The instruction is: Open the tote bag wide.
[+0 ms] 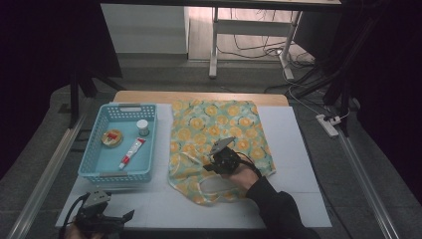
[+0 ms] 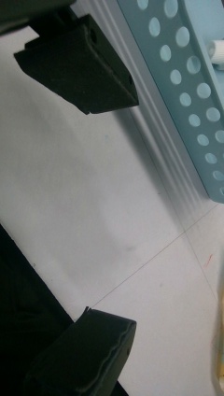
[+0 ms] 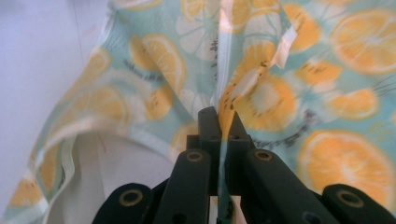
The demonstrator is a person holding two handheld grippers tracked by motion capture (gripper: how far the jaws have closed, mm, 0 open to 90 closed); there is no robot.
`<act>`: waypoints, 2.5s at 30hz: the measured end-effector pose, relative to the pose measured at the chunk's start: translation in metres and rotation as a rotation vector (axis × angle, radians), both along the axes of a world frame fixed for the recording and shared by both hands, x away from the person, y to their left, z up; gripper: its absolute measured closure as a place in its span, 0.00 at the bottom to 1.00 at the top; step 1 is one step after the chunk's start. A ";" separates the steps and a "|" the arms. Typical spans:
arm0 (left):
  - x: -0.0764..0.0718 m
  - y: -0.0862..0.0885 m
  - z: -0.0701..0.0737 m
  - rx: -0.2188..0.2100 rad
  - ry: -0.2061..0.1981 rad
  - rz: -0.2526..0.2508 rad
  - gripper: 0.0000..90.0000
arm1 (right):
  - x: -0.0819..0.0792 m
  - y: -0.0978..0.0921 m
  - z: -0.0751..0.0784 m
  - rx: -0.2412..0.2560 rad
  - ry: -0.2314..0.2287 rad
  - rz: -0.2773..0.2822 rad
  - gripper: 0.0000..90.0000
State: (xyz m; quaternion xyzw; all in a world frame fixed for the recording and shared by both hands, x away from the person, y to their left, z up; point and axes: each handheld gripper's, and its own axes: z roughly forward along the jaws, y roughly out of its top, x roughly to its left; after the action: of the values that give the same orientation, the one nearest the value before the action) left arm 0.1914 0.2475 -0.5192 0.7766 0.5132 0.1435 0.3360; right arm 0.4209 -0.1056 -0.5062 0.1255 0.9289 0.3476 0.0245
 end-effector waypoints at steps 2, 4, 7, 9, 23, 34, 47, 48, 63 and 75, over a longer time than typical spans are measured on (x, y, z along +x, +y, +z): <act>0.000 0.000 0.000 -0.002 0.000 0.001 0.00 | 0.003 -0.001 0.006 0.026 0.004 -0.010 0.99; 0.000 0.000 0.000 -0.004 0.001 0.002 0.00 | 0.006 -0.001 0.013 0.051 0.014 -0.031 0.99; 0.000 0.001 0.000 -0.005 -0.001 0.003 0.00 | 0.010 -0.003 0.020 0.084 0.031 -0.045 1.00; 0.000 0.001 0.000 -0.005 -0.001 0.003 0.00 | 0.011 -0.003 0.023 0.094 0.036 -0.048 0.99; 0.000 0.001 0.000 -0.005 -0.005 0.006 0.00 | 0.030 0.001 0.057 0.203 0.117 -0.082 1.00; -0.001 0.002 0.001 -0.013 -0.007 0.011 0.00 | 0.039 0.015 0.084 0.244 0.092 -0.089 1.00; -0.001 0.003 0.000 -0.019 -0.005 0.013 0.00 | 0.044 0.020 0.110 0.265 0.034 -0.093 0.99; 0.000 0.003 0.000 -0.020 -0.005 0.013 0.00 | 0.044 0.020 0.114 0.270 0.026 -0.094 1.00; 0.000 0.003 0.000 -0.025 -0.003 0.011 0.00 | 0.045 0.049 0.153 0.303 -0.035 -0.090 0.99; -0.001 0.004 0.000 -0.027 -0.006 0.007 0.00 | 0.048 0.051 0.183 0.296 -0.107 -0.138 0.99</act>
State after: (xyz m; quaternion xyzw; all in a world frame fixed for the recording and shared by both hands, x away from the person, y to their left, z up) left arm 0.1908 0.2512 -0.5188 0.7697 0.5168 0.1399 0.3476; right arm 0.4688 -0.0542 -0.3230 0.1727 0.8540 0.4843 0.0791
